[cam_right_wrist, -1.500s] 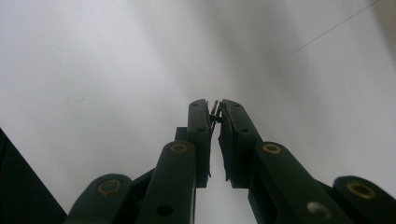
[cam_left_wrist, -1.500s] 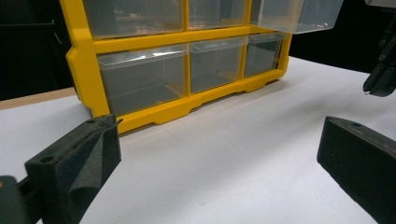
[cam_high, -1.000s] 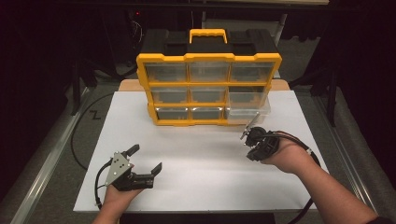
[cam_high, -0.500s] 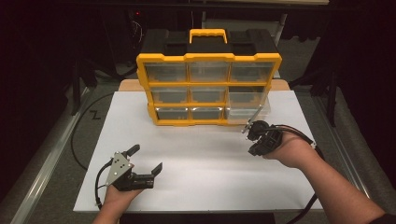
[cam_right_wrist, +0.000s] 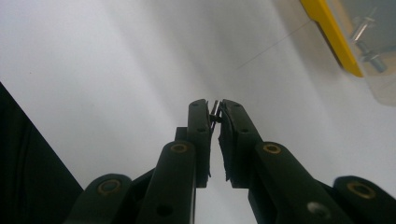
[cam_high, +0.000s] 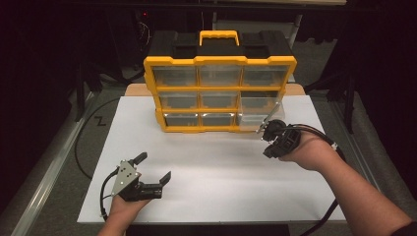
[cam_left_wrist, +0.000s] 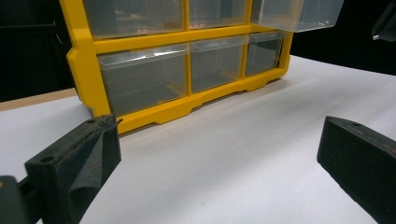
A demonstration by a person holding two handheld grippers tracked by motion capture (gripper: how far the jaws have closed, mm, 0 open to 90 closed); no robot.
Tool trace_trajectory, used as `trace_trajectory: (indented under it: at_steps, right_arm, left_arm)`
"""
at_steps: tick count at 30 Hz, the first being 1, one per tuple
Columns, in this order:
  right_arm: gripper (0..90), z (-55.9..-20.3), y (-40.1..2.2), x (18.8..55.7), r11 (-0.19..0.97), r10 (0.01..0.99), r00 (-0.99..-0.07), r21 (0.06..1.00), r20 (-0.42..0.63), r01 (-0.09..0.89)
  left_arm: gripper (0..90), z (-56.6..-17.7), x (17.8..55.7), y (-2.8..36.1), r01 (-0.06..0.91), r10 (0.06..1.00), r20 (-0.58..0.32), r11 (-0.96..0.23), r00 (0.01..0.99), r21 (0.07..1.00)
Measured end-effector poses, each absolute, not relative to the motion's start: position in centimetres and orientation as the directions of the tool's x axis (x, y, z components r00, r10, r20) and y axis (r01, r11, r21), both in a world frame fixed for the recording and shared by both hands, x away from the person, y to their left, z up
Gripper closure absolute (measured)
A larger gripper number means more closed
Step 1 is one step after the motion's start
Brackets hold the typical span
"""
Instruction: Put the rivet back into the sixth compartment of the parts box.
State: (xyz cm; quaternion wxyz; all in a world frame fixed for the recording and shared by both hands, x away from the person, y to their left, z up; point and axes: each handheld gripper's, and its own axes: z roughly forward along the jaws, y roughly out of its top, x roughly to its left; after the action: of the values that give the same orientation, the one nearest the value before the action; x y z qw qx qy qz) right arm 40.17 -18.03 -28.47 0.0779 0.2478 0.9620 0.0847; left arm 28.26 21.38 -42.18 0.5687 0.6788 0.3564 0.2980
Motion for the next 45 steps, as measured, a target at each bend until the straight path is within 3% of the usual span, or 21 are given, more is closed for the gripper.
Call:
trace_trajectory:
  at_steps: [45]
  right_arm:
    - [84.9, -21.7, -18.1, 42.0, 0.854, 0.508, -0.844, 0.223, -0.172, 0.469]
  left_arm:
    - [0.4, -42.1, 28.2, 21.7, 0.145, 0.825, -0.017, -0.080, 0.565, 0.986]
